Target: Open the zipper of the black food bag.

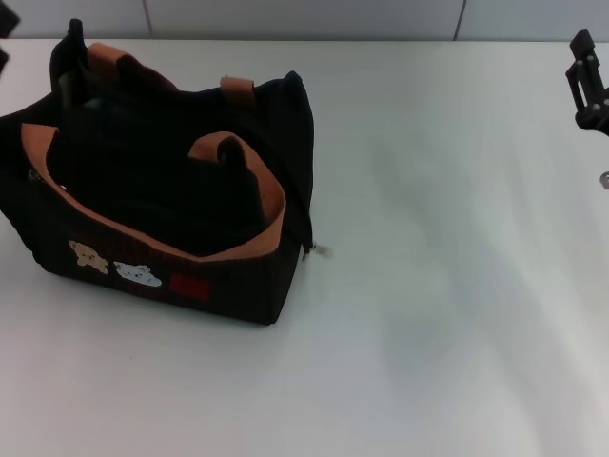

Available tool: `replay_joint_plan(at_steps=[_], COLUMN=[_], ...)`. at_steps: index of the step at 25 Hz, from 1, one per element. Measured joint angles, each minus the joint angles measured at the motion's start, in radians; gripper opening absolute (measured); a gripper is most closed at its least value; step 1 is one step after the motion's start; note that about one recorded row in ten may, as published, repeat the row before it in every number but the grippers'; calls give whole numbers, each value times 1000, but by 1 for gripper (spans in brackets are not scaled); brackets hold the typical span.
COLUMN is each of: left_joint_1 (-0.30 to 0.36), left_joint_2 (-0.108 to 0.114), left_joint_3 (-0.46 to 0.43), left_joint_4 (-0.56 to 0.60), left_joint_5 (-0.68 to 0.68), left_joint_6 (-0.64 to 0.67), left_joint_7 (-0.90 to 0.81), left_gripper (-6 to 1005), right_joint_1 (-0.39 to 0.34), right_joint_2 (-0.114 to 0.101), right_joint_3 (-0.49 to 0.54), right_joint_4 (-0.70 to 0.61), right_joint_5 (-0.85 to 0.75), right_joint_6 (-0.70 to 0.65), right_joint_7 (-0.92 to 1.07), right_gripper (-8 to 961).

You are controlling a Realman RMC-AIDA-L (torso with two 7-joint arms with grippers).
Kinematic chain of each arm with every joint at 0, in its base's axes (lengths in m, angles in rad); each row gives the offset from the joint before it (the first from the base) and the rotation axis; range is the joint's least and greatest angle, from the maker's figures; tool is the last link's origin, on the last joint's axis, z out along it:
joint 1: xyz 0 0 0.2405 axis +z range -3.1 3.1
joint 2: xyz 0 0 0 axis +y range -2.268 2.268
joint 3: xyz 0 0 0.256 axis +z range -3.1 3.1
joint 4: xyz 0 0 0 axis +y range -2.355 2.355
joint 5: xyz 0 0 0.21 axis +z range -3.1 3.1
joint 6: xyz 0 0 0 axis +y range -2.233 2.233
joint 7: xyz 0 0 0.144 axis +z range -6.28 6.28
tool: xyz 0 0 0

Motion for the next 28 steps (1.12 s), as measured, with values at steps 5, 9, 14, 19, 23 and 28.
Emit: replay_joint_plan(at_steps=[5, 9, 14, 19, 23, 28], left_joint_1=[30, 33, 39, 34, 21, 18], left_joint_2=[23, 75, 130, 126, 111, 105], left_joint_3=[7, 72, 274, 382, 454, 469], left_joint_4=[17, 31, 100, 159, 179, 176], left_joint_5=[-10, 60, 173, 260, 309, 317], left_joint_6=[87, 145, 170, 187, 193, 194], left_joint_7=[-92, -148, -182, -207, -213, -208], left_gripper=[298, 435, 769, 769, 770, 770], right_joint_1=[15, 48, 110, 157, 172, 181], right_joint_2=[-3, -25, -65, -63, -51, -40], right_joint_3=[-20, -66, -322, -607, -665, -684], right_joint_4=[-110, -230, -356, -431, -437, -438], right_joint_5=[-114, -291, -378, -373, -372, -376], right_joint_6=[-94, -259, -473, -593, -599, -587], right_joint_7=[200, 414, 613, 662, 663, 665], right_gripper=[512, 652, 742, 742, 742, 742])
